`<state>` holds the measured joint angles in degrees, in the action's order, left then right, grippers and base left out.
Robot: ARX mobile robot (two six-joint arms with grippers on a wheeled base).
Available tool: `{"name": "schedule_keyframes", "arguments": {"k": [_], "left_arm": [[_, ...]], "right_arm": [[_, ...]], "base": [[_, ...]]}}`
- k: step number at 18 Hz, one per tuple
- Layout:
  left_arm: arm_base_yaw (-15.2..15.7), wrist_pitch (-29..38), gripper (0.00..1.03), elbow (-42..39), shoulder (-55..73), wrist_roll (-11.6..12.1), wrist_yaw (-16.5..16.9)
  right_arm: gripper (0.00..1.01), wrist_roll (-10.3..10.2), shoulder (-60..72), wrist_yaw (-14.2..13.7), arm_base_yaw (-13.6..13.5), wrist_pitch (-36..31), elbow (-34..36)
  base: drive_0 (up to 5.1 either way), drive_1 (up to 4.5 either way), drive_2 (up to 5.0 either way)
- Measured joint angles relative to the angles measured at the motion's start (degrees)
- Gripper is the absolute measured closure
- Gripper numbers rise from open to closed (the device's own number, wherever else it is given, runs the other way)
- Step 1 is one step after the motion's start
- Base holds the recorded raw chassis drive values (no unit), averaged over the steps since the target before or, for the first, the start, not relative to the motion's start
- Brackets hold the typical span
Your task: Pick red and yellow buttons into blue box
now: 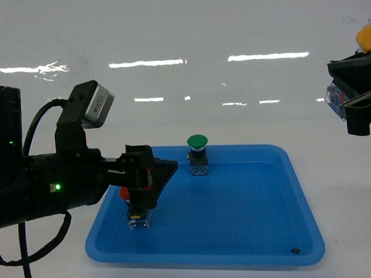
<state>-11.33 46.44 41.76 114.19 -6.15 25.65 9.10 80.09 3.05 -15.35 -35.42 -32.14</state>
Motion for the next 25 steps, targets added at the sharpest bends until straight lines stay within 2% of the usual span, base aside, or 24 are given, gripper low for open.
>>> {"name": "schedule_keyframes", "arguments": {"k": [2, 5, 9, 13, 23, 24, 25], "left_arm": [[0.72, -0.33, 0.05, 0.96, 1.38, 2.19, -0.63], [1.22, -0.85, 0.05, 2.67, 2.95, 3.67, -0.55], [1.79, -2.78, 0.05, 4.55, 5.86, 4.76, -0.55], [2.34, -4.55, 0.05, 7.56, 10.97, 7.04, -0.72], [1.99, -6.6, 0.05, 10.16, 15.21, 11.15, -1.22], [1.99, -6.6, 0.06, 10.16, 15.3, 11.32, -1.22], [1.99, -6.62, 0.13, 10.16, 15.3, 11.43, -1.22]], "right_arm": [[0.75, 0.0, 0.0, 0.0, 0.0, 0.0, 0.0], [0.75, 0.0, 0.0, 0.0, 0.0, 0.0, 0.0], [0.75, 0.0, 0.0, 0.0, 0.0, 0.0, 0.0], [0.75, 0.0, 0.0, 0.0, 0.0, 0.0, 0.0], [0.75, 0.0, 0.0, -0.02, 0.0, 0.02, 0.0], [0.75, 0.0, 0.0, 0.0, 0.0, 0.02, 0.0], [0.75, 0.0, 0.0, 0.0, 0.0, 0.0, 0.0]], "base": [[0.0, 0.0, 0.0], [0.0, 0.0, 0.0], [0.0, 0.0, 0.0], [0.0, 0.0, 0.0], [0.0, 0.0, 0.0], [0.0, 0.0, 0.0], [0.0, 0.0, 0.0]]}}
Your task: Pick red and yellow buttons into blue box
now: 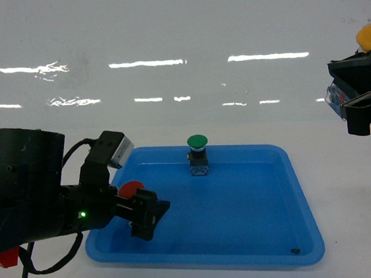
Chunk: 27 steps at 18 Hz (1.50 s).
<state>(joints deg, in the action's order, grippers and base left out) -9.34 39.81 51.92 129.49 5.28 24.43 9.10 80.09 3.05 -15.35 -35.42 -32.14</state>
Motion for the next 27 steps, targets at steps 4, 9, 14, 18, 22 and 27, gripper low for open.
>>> {"name": "schedule_keyframes", "arguments": {"k": [4, 9, 14, 18, 22, 27], "left_arm": [[0.0, 0.0, 0.53, 0.0, 0.0, 0.22, 0.0], [0.0, 0.09, 0.78, 0.09, 0.0, 0.7, 0.02], [1.88, 1.97, 0.78, -5.31, -6.84, -0.79, -0.72], [6.32, 2.71, 0.78, -10.25, -22.36, -3.43, -2.1], [7.3, 0.0, 0.78, -14.49, -37.24, -7.1, -2.97], [7.3, -3.98, 0.78, -19.63, -55.65, -11.52, -3.13]], "right_arm": [[0.75, 0.0, 0.0, 0.0, 0.0, 0.0, 0.0], [0.75, 0.0, 0.0, 0.0, 0.0, 0.02, 0.0], [0.75, 0.0, 0.0, -0.02, 0.0, 0.02, 0.0], [0.75, 0.0, 0.0, 0.0, 0.0, 0.02, 0.0], [0.75, 0.0, 0.0, 0.0, 0.0, 0.0, 0.0], [0.75, 0.0, 0.0, 0.0, 0.0, 0.0, 0.0]], "base": [[0.0, 0.0, 0.0], [0.0, 0.0, 0.0], [0.0, 0.0, 0.0], [0.0, 0.0, 0.0], [0.0, 0.0, 0.0], [0.0, 0.0, 0.0]]}}
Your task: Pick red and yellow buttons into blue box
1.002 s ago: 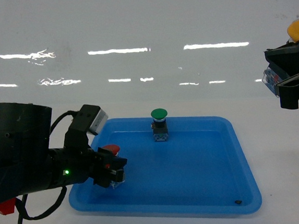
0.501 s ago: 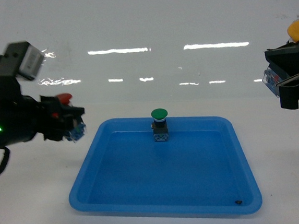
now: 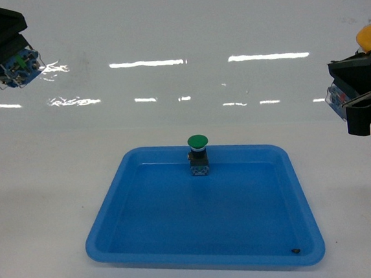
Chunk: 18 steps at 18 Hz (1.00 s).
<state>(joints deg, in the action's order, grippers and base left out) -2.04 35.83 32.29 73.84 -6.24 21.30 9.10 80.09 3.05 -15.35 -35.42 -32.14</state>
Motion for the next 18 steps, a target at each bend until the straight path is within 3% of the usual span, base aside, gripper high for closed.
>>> {"name": "schedule_keyframes", "arguments": {"k": [2, 4, 18], "left_arm": [[0.0, -4.17, 0.79, -0.94, -3.67, -0.28, -0.66], [0.0, -3.48, 0.79, -1.57, -5.31, -1.31, -0.76], [-0.04, -3.67, 0.79, -1.66, -5.22, -1.36, -0.72]], "right_arm": [[0.75, 0.0, 0.0, 0.0, 0.0, 0.0, 0.0], [0.75, 0.0, 0.0, 0.0, 0.0, 0.0, 0.0], [0.75, 0.0, 0.0, -0.22, 0.02, 0.2, 0.07]], "base": [[0.0, 0.0, 0.0], [0.0, 0.0, 0.0], [0.0, 0.0, 0.0]]}}
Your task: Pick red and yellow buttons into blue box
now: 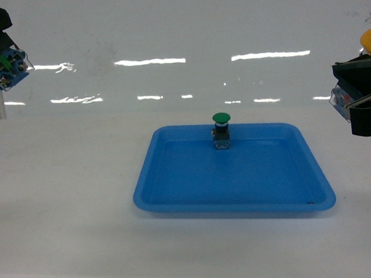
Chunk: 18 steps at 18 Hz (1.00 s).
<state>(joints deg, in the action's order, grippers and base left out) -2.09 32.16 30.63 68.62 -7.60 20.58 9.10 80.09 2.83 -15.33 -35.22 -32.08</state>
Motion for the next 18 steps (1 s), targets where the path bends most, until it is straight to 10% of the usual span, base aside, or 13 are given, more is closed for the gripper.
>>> {"name": "schedule_keyframes", "arguments": {"k": [18], "left_arm": [[0.04, 0.17, 0.79, -0.02, -0.11, -0.02, -0.02]], "right_arm": [[0.75, 0.0, -0.02, 0.33, -0.02, -0.35, 0.02]], "base": [[-1.5, -2.01, 3.7]]}}
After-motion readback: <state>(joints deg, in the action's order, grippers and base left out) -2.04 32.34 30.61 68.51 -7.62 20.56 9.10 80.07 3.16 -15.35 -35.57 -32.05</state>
